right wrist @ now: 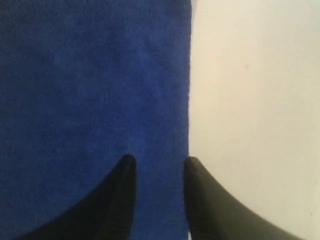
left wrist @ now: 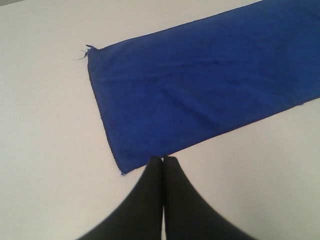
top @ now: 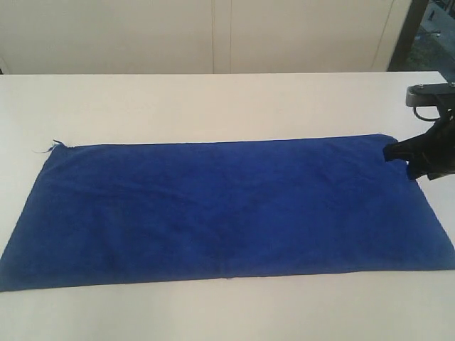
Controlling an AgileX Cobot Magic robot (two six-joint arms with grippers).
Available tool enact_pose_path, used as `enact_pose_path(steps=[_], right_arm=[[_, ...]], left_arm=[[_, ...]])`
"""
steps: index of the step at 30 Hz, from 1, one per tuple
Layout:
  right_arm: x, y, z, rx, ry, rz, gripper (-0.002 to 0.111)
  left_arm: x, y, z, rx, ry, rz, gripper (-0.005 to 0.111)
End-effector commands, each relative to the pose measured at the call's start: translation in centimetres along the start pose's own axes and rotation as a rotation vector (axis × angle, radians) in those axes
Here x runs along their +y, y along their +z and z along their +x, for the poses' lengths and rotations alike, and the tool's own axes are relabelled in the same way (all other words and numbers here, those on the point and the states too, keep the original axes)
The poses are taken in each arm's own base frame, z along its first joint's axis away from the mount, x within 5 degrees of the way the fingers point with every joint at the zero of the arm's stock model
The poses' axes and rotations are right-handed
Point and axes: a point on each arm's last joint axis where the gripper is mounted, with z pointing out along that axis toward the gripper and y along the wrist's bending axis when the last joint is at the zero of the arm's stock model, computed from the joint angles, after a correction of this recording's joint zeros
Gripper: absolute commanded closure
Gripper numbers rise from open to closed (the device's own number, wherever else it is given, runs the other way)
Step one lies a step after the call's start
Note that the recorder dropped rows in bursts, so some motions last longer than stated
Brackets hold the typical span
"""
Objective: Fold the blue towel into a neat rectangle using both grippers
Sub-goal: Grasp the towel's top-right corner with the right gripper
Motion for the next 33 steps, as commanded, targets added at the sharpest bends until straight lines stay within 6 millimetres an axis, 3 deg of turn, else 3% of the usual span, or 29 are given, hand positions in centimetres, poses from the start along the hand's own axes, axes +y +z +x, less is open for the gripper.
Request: enact_pose_path(steps=[1, 4, 14, 17, 26, 33], right_arm=[[-0.5, 1.8, -1.1, 0.002, -0.035, 0.011, 0.063], [-0.5, 2.9, -1.3, 0.031, -0.034, 0.008, 0.058], [-0.4, 4.8, -0.5, 0.109, -0.033, -0.003, 0.059], [-0.4, 4.9, -0.4, 0.120, -0.033, -0.004, 0.065], [-0.7, 4.8, -0.2, 0.144, -0.075, 0.020, 0.103], [-2.7, 4.7, -0.1, 0.139, -0.035, 0.121, 0.108]], left_arm=[[0.0, 0.0, 0.2, 0.004, 0.003, 0.002, 0.107], [0.0, 0.0, 0.2, 0.004, 0.003, 0.002, 0.107], [0.0, 0.0, 0.2, 0.004, 0.003, 0.002, 0.107], [0.0, 0.0, 0.2, 0.004, 0.003, 0.002, 0.107], [0.0, 0.0, 0.2, 0.004, 0.003, 0.002, 0.107], [0.0, 0.0, 0.2, 0.004, 0.003, 0.002, 0.107]])
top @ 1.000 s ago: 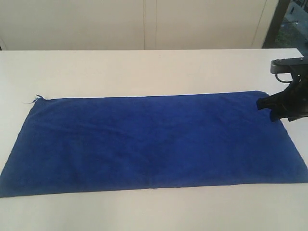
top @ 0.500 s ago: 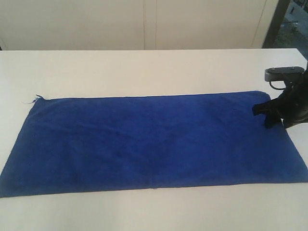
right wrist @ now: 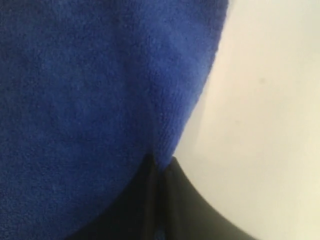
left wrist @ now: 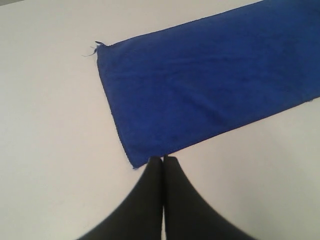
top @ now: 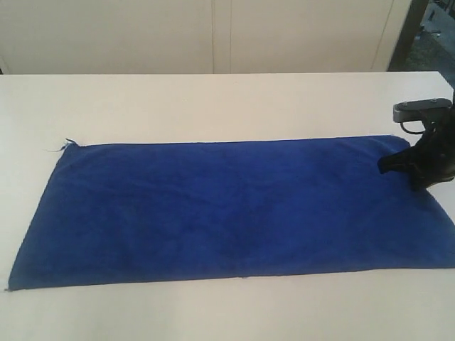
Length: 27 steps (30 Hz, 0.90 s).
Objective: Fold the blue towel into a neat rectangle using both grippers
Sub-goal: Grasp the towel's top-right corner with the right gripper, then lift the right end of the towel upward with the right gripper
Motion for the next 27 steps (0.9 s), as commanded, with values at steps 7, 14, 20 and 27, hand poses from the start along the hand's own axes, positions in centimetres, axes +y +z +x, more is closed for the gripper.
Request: enact_pose_path(steps=[7, 14, 20, 27], right_arm=[[-4.9, 0.7, 1.1, 0.018, 0.108, 0.128, 0.108], [-6.6, 0.6, 1.4, 0.002, 0.146, 0.145, 0.108], [-8.6, 0.4, 1.6, -0.012, 0.183, 0.179, 0.108], [-8.9, -1.5, 0.5, -0.097, 0.219, 0.177, 0.108]], left_arm=[[0.0, 0.0, 0.2, 0.003, 0.003, 0.002, 0.107], [0.0, 0.0, 0.2, 0.003, 0.003, 0.002, 0.107], [0.0, 0.0, 0.2, 0.003, 0.003, 0.002, 0.107], [0.0, 0.0, 0.2, 0.003, 0.003, 0.002, 0.107]])
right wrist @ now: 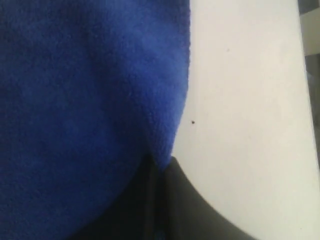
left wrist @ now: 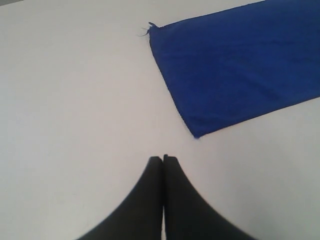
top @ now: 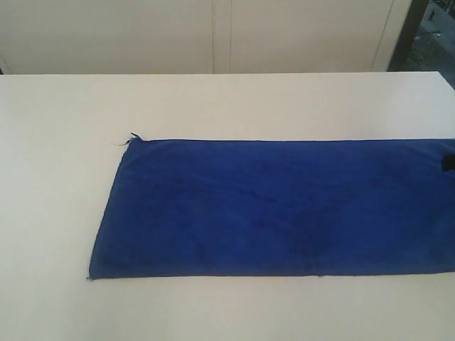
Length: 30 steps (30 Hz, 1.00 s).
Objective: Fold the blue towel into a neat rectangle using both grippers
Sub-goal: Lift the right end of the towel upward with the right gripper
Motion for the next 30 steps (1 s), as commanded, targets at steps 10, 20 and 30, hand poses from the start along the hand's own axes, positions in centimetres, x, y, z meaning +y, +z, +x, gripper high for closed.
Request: enact_pose_path(steps=[10, 20, 30], right_arm=[[0.0, -11.3, -2.3, -0.298, 0.137, -0.086, 0.108], [6.6, -20.4, -1.6, -0.470, -0.045, -0.195, 0.108], [17.5, -26.9, 0.6, -0.582, -0.274, -0.431, 0.108]], left_arm=[[0.0, 0.0, 0.2, 0.003, 0.003, 0.002, 0.107], [0.0, 0.0, 0.2, 0.003, 0.003, 0.002, 0.107], [0.0, 0.0, 0.2, 0.003, 0.003, 0.002, 0.107]])
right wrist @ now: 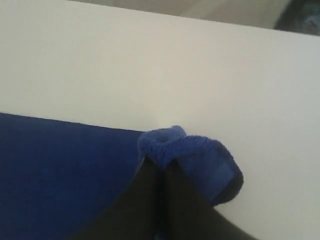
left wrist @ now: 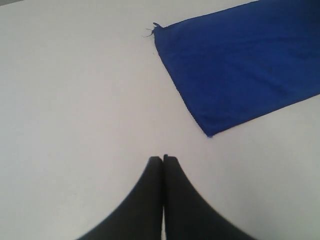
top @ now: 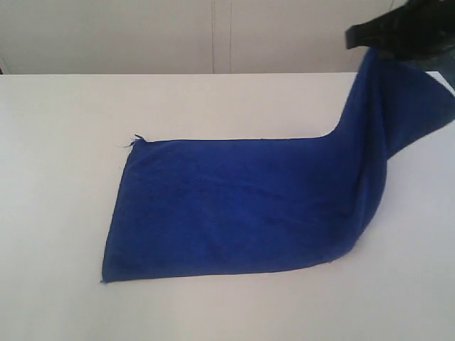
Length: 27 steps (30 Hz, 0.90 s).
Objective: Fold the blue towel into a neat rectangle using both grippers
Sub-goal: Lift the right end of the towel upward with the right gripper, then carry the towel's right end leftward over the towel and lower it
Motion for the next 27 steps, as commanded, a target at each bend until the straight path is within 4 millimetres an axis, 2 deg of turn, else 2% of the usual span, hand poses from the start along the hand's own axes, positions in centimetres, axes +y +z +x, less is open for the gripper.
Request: enact_pose_path(steps=[1, 2, 3, 4, 7, 8, 9, 10, 11, 15, 16, 18, 22, 24, 27], right_arm=[[6.1, -1.3, -1.0, -0.062, -0.080, -0.146, 0.108], [9.2, -1.5, -1.1, -0.077, -0.112, -0.215, 0.108], [10.5, -1.4, -1.2, -0.084, -0.127, -0.244, 0.108], [14.0, -1.1, -1.1, -0.089, -0.166, -0.314, 0.108], [19.2, 0.7, -0.1, -0.072, -0.243, -0.399, 0.108], [22.5, 3.0, 1.4, -0.032, -0.289, -0.434, 0.108], [24.1, 4.6, 2.4, -0.003, -0.313, -0.445, 0.108], [26.7, 7.9, 4.7, 0.057, -0.353, -0.453, 0.108], [27.9, 9.4, 5.9, 0.088, -0.370, -0.456, 0.108], [31.2, 13.7, 9.7, 0.174, -0.420, -0.461, 0.108], [31.8, 14.2, 10.1, 0.178, -0.427, -0.465, 0.108], [32.3, 14.2, 9.9, 0.168, -0.428, -0.471, 0.102], [32.5, 13.8, 9.0, 0.162, -0.425, -0.471, 0.069], [32.6, 13.5, 8.5, 0.161, -0.419, -0.472, 0.066], [32.5, 12.5, 7.6, 0.176, -0.402, -0.473, 0.066]], left_arm=[[0.0, 0.0, 0.2, 0.003, 0.003, 0.002, 0.107], [0.0, 0.0, 0.2, 0.003, 0.003, 0.002, 0.107], [0.0, 0.0, 0.2, 0.003, 0.003, 0.002, 0.107], [0.0, 0.0, 0.2, 0.003, 0.003, 0.002, 0.107], [0.0, 0.0, 0.2, 0.003, 0.003, 0.002, 0.107], [0.0, 0.0, 0.2, 0.003, 0.003, 0.002, 0.107], [0.0, 0.0, 0.2, 0.003, 0.003, 0.002, 0.107], [0.0, 0.0, 0.2, 0.003, 0.003, 0.002, 0.107], [0.0, 0.0, 0.2, 0.003, 0.003, 0.002, 0.107], [0.0, 0.0, 0.2, 0.003, 0.003, 0.002, 0.107], [0.0, 0.0, 0.2, 0.003, 0.003, 0.002, 0.107], [0.0, 0.0, 0.2, 0.003, 0.003, 0.002, 0.107], [0.0, 0.0, 0.2, 0.003, 0.003, 0.002, 0.107], [0.0, 0.0, 0.2, 0.003, 0.003, 0.002, 0.107], [0.0, 0.0, 0.2, 0.003, 0.003, 0.002, 0.107]])
